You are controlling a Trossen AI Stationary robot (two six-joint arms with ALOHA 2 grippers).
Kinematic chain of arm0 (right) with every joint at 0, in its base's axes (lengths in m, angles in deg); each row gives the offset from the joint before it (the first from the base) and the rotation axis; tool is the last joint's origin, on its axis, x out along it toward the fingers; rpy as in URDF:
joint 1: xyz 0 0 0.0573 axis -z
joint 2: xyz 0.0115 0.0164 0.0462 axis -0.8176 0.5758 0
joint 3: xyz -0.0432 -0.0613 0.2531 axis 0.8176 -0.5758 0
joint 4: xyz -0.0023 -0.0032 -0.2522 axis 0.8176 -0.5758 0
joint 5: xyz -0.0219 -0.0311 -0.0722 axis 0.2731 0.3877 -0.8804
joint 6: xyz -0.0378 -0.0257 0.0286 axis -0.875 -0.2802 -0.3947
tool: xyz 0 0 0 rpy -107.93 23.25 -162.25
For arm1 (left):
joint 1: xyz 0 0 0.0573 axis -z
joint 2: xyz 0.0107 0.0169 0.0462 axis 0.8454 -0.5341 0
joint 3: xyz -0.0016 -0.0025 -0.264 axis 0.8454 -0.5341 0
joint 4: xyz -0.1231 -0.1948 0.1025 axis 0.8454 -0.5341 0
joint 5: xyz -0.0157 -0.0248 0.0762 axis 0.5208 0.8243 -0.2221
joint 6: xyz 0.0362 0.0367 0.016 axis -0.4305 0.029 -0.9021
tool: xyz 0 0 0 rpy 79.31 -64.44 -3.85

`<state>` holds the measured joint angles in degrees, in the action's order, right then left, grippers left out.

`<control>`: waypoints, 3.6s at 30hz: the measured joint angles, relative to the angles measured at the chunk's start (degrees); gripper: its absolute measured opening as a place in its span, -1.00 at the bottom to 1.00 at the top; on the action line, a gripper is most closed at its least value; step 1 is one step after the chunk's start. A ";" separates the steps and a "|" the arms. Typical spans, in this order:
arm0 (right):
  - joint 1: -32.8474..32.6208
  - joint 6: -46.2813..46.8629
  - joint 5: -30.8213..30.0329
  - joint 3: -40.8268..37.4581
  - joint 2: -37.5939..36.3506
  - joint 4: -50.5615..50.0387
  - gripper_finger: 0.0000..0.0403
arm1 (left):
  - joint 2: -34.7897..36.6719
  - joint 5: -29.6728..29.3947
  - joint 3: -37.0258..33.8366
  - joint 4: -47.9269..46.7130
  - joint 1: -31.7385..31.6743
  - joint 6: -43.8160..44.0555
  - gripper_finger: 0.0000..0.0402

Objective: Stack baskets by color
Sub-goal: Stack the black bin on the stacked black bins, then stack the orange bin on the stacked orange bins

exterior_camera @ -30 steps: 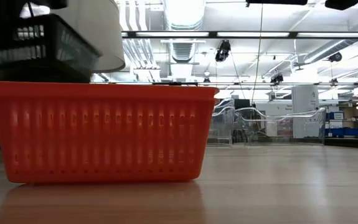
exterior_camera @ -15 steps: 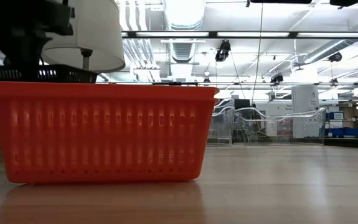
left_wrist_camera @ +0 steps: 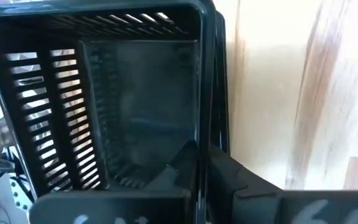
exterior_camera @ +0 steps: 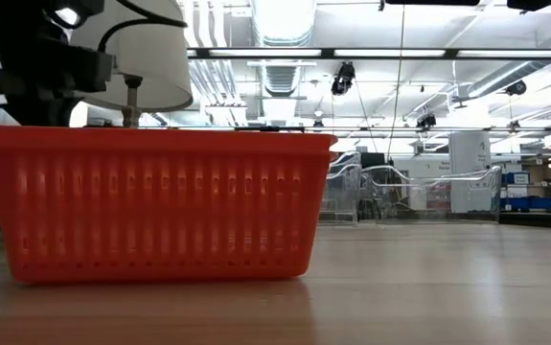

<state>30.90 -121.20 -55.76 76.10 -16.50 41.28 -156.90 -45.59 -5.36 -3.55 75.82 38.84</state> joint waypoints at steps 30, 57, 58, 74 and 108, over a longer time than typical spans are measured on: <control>3.63 3.03 0.04 -0.02 0.02 -1.12 -0.96 | -1.35 1.53 -1.09 2.25 -1.02 -0.94 -0.72; 3.63 10.57 0.24 -0.17 0.07 -1.25 -0.96 | -1.83 -1.25 -8.58 87.57 -0.85 -30.46 -0.54; 3.63 11.82 0.24 -0.18 0.07 -1.27 -0.96 | -2.00 -1.25 -9.73 91.99 -0.85 -34.15 -0.54; 1.70 51.32 13.77 3.45 6.43 -8.74 -0.96 | -1.77 -1.69 -15.53 109.66 -0.91 -46.53 -0.54; -8.70 117.60 37.02 16.24 23.02 -58.14 -0.09 | -1.31 -1.69 -15.45 109.74 -0.89 -49.00 -0.54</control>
<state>22.20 -3.60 -18.73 92.34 6.52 -16.87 -158.21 -47.27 -20.81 106.19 74.93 -10.15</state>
